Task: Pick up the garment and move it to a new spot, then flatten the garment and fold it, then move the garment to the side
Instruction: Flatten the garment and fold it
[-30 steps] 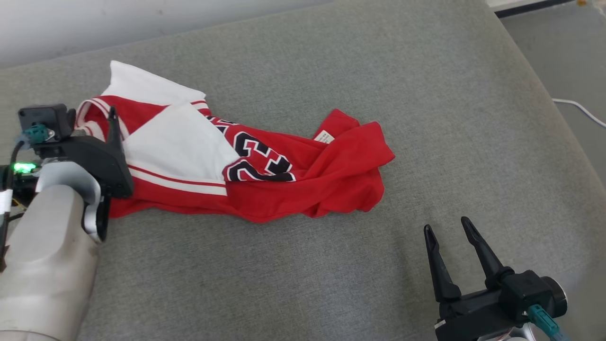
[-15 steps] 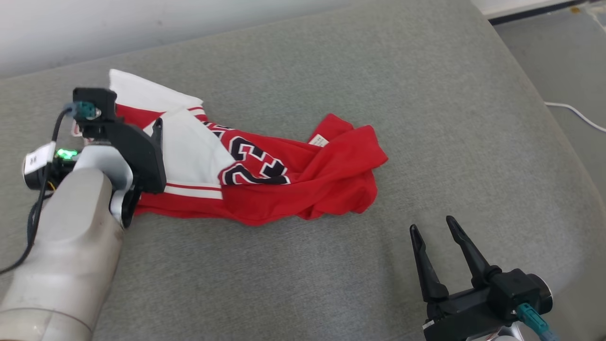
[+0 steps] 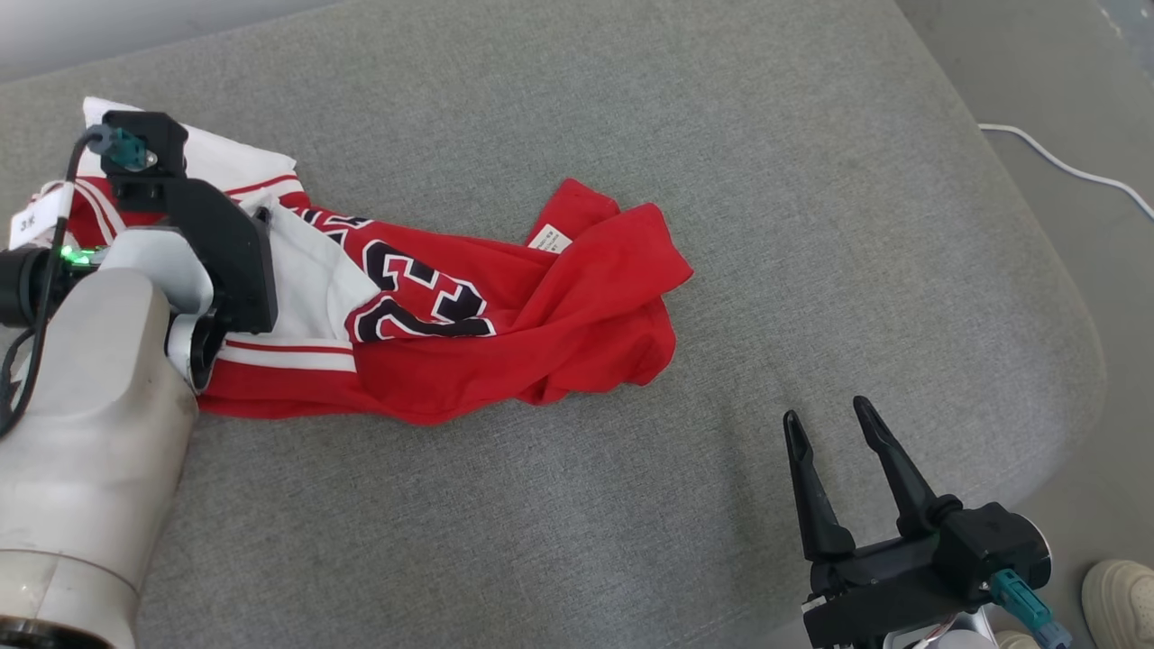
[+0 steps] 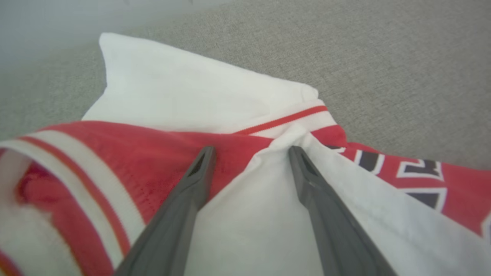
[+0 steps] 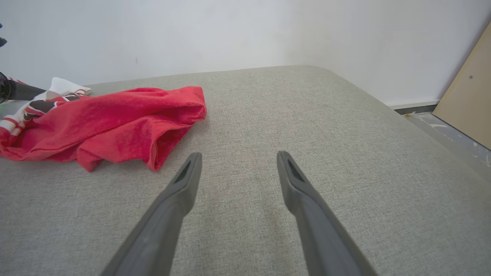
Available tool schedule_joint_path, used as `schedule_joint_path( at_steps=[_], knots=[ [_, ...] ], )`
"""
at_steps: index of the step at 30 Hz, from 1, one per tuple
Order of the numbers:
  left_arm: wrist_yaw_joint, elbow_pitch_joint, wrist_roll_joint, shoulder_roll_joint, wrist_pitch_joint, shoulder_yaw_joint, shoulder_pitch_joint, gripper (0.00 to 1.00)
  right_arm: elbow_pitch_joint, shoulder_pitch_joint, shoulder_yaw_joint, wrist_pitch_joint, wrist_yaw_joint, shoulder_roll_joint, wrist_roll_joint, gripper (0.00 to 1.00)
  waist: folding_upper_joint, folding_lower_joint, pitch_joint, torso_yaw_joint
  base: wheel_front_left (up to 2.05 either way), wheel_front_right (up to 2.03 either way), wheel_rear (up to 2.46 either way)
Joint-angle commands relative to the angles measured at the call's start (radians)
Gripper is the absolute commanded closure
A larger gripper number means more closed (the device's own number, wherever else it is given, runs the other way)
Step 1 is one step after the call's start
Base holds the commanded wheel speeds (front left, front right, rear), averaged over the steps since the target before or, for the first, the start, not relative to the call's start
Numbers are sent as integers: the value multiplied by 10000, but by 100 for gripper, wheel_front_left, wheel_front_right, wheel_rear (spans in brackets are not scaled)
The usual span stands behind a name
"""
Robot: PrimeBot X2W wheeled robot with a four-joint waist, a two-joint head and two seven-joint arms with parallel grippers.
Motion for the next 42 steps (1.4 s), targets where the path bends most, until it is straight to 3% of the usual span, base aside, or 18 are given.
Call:
schedule_joint_path(
  at_steps=[1,9,10,11,13,14,29,42],
  knots=[
    [-105,-2,-54,-103,172,-69,13,0,-5,7,-20,-2,5,52,-93,0,-1,-1,16,73,0,0,0],
    [-364,-249,-104,-264,631,-314,200,0,50,-74,105,-2,5,91,-152,0,-1,-1,-116,256,0,0,0],
    [-396,-300,-106,-264,646,-341,209,7,62,-75,109,-2,5,91,-153,0,-1,-1,-123,263,0,0,0],
    [-414,-369,-97,-259,612,-371,217,16,70,-77,115,-2,5,93,-146,0,-1,-1,-122,264,0,0,0],
    [-398,-440,-64,-226,637,-428,259,74,70,-87,127,-2,5,96,-126,0,-1,-1,-112,246,0,0,0],
    [-380,-459,-60,-189,672,-442,289,97,62,-88,129,-2,5,98,-109,0,-1,-1,-102,227,0,0,0],
    [53,-1365,-168,-22,-468,-342,605,100,66,9,-3,-2,5,124,-91,0,-1,-1,-253,474,0,0,0],
    [79,-3884,-972,-87,-2055,132,2988,100,23,360,-284,-2,5,-170,-162,0,-1,-1,-936,1654,0,0,0]
  ],
)
